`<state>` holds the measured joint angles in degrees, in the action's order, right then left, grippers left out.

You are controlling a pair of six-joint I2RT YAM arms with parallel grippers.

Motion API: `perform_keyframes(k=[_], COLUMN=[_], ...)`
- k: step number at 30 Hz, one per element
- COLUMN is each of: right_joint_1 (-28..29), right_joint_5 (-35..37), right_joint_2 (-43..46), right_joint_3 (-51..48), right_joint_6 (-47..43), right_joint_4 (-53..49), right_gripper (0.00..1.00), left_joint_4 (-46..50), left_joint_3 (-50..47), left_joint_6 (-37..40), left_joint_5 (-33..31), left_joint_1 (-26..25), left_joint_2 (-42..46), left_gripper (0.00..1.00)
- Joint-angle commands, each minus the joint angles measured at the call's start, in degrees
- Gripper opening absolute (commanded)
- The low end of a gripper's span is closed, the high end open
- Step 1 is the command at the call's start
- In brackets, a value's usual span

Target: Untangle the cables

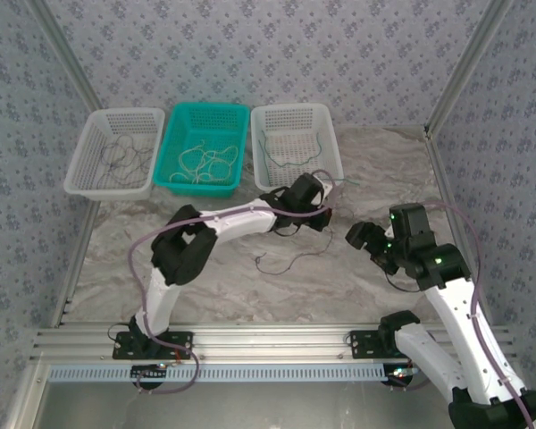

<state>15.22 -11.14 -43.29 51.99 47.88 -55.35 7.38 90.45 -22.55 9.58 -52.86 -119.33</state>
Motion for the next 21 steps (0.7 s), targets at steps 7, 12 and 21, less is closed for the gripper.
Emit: perform_keyframes(k=[7, 12, 21], right_joint_1=[0.10, 1.16, 7.09], right_joint_5=[-10.95, -13.97, -13.26], right_joint_2=[-0.01, -1.43, -5.85], right_joint_3=[5.43, 6.71, 7.25], right_joint_6=[1.78, 2.18, 1.10], right_joint_4=[13.09, 20.13, 27.05], right_gripper=[0.82, 0.83, 0.84], left_joint_4=[6.08, 11.94, 15.99], left_joint_3=[-1.40, -1.47, 0.62], left_joint_6=[5.29, 8.83, 14.71], left_joint_5=[-4.92, -8.56, -10.31], left_joint_1=[5.52, 13.80, 35.35], left_joint_2=[20.10, 29.08, 38.28], left_gripper=[0.00, 0.00, 0.00])
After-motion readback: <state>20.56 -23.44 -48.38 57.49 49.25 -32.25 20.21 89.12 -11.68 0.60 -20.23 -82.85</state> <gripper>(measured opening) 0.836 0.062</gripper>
